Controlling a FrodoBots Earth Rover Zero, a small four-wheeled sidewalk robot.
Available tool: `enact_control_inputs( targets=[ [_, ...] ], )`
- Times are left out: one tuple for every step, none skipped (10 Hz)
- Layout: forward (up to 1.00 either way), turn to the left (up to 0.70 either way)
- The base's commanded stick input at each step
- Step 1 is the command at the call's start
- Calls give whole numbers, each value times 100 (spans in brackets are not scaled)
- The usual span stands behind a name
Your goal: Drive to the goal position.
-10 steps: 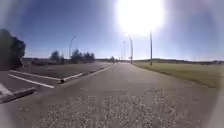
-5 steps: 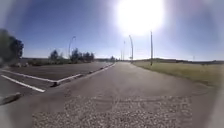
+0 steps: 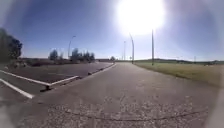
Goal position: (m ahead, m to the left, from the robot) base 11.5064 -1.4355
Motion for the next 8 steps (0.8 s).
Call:
enact_control_inputs(
  targets=[
    [100,0],
    [100,0],
    [100,0],
    [100,0],
    [100,0],
    [100,0],
    [100,0],
    [100,-2]
  ],
)
